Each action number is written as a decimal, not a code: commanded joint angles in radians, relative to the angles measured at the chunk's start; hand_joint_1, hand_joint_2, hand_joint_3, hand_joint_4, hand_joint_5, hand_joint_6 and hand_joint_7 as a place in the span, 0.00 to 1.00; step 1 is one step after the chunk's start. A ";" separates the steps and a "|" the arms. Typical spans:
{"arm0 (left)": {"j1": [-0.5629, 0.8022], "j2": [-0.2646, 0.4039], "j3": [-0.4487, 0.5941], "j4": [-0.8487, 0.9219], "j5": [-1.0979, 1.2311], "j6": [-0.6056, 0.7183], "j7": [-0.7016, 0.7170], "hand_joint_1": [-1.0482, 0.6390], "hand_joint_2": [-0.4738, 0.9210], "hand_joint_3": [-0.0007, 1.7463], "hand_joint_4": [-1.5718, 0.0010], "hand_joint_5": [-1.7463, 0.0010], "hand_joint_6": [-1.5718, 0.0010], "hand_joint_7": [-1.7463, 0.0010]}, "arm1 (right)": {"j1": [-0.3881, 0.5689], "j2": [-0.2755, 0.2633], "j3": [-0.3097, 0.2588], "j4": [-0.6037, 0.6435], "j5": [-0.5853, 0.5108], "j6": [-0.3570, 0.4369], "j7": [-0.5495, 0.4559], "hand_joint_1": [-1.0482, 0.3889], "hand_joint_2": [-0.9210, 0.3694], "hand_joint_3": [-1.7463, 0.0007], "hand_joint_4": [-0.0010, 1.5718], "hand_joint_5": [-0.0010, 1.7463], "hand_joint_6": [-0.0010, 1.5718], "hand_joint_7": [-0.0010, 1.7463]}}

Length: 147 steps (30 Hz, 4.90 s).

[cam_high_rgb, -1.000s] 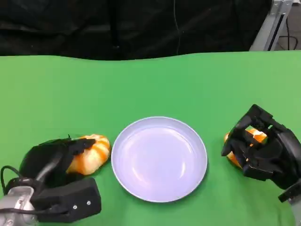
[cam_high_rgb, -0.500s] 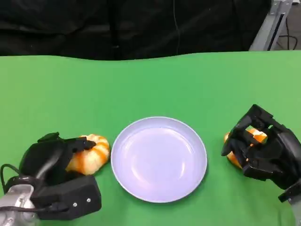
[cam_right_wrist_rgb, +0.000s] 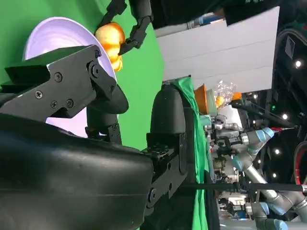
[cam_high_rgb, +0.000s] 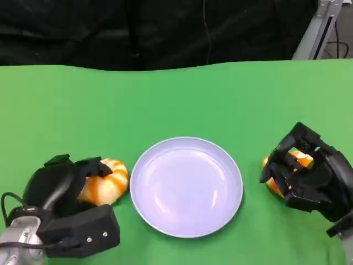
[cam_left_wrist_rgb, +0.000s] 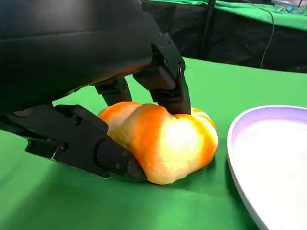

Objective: Grasp the bread from the table and place it into the plate.

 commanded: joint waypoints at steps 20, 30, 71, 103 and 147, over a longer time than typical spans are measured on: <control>0.028 -0.009 0.013 0.004 0.019 -0.012 0.184 0.58 1.00 0.05 0.75 0.07 0.60 0.36 | -0.005 -0.012 -0.010 -0.003 0.010 -0.001 -0.001 0.84 0.17 0.37 0.27 1.00 0.21 0.93; 0.079 0.020 0.042 -0.137 0.035 0.029 0.193 0.59 1.00 0.06 0.76 0.07 0.60 0.36 | -0.009 -0.011 -0.010 0.002 0.010 0.000 -0.001 0.83 0.17 0.36 0.28 1.00 0.21 0.94; 0.079 -0.026 0.028 -0.366 0.080 -0.071 0.124 0.55 1.00 0.08 0.70 0.16 0.62 0.35 | -0.002 -0.002 0.001 -0.012 -0.001 -0.007 -0.021 0.84 0.19 0.35 0.28 1.00 0.21 0.94; -0.019 -0.127 -0.064 -0.132 0.026 -0.240 0.068 0.56 1.00 0.07 0.70 0.12 0.59 0.36 | 0.002 0.000 -0.002 -0.013 0.008 -0.010 -0.017 0.81 0.20 0.35 0.29 1.00 0.23 0.92; -0.053 -0.117 -0.089 -0.112 0.088 -0.187 0.021 0.09 1.00 0.07 0.63 1.00 0.66 1.00 | -0.005 -0.003 -0.002 -0.002 0.002 -0.022 -0.014 0.82 0.19 0.35 0.28 1.00 0.23 0.91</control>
